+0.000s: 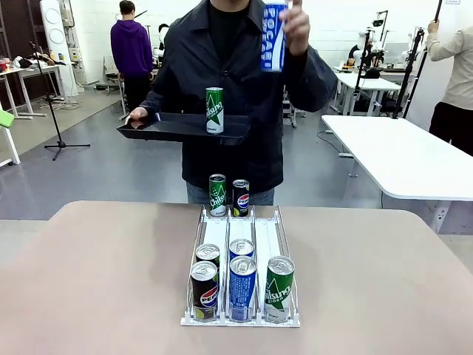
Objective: Retrieve and hand over the desired beverage to the person.
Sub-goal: Pick up another can of the same type that the person held from the Automatic Can Dispenser.
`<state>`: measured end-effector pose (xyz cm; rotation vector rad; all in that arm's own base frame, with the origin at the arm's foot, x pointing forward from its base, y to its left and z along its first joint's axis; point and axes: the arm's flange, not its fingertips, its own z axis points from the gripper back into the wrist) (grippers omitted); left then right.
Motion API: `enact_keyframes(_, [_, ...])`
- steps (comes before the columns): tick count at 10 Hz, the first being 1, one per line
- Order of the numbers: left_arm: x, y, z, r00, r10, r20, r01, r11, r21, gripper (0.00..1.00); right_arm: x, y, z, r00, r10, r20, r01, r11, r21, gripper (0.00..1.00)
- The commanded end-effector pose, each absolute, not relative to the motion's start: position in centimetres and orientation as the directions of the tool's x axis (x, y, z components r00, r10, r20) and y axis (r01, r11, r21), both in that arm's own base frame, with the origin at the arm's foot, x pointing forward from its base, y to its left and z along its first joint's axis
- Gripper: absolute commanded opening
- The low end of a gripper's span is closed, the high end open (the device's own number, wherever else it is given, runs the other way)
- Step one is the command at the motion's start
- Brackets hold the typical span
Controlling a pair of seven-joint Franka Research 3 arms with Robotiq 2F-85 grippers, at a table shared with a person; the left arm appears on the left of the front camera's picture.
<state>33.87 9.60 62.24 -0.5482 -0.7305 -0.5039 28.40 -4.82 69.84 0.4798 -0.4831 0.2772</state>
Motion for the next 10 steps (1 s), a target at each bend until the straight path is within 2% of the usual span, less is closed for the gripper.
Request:
enact_keyframes(1, [33.85,9.83,62.18,0.625,-0.246,0.741,0.62,0.733,-0.28,1.0,28.33,-4.86,69.76,0.845,0.153,0.512,-0.383,0.842,0.381,1.0])
enact_keyframes(10, [33.85,9.83,62.18,0.625,-0.246,0.741,0.62,0.733,-0.28,1.0,28.33,-4.86,69.76,0.845,0.153,0.512,-0.383,0.842,0.381,1.0])
